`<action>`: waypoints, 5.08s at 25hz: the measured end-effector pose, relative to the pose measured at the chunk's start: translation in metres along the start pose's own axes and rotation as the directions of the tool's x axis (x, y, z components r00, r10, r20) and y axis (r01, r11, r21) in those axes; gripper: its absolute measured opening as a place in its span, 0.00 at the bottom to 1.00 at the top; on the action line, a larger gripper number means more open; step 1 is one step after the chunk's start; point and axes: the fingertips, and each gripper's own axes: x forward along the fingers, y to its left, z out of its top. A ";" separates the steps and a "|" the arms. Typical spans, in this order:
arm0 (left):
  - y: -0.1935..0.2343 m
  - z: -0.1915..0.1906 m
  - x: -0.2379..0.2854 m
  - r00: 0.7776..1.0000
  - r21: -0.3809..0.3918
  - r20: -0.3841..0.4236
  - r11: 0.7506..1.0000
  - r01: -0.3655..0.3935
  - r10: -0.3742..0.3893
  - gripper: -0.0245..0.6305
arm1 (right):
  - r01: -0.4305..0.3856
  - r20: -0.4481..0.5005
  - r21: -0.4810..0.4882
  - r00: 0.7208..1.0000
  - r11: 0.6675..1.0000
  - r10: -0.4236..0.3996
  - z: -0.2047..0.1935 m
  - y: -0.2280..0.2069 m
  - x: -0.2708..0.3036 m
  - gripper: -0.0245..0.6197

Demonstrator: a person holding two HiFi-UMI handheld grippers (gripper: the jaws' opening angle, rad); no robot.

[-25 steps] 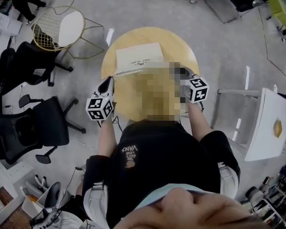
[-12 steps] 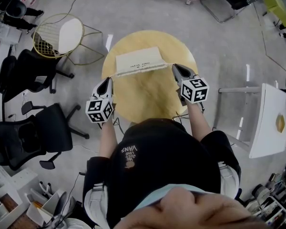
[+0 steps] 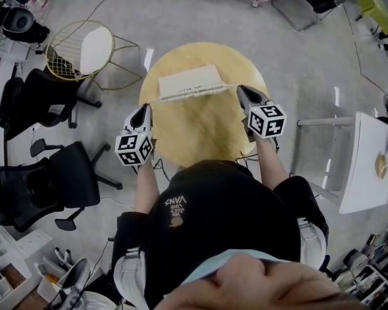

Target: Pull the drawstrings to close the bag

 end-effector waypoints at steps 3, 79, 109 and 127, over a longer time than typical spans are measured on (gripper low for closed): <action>-0.001 0.002 -0.001 1.000 0.005 0.003 1.000 -0.004 0.004 0.07 | 0.006 0.003 0.003 1.000 1.000 -0.006 0.001 -0.005 -0.004 0.04; 0.034 -0.014 -0.010 0.997 -0.082 -0.003 0.994 -0.076 0.076 0.07 | 0.213 -0.015 0.188 0.977 0.959 -0.214 -0.027 -0.082 -0.044 0.04; 0.025 -0.067 0.019 0.993 -0.118 -0.112 0.991 -0.057 0.043 0.06 | 0.284 -0.189 0.136 0.948 0.949 -0.256 -0.097 -0.095 -0.031 0.04; 0.032 -0.080 0.018 0.984 -0.118 -0.149 0.986 -0.116 0.098 0.06 | 0.280 -0.180 0.117 0.949 0.953 -0.257 -0.093 -0.091 -0.023 0.16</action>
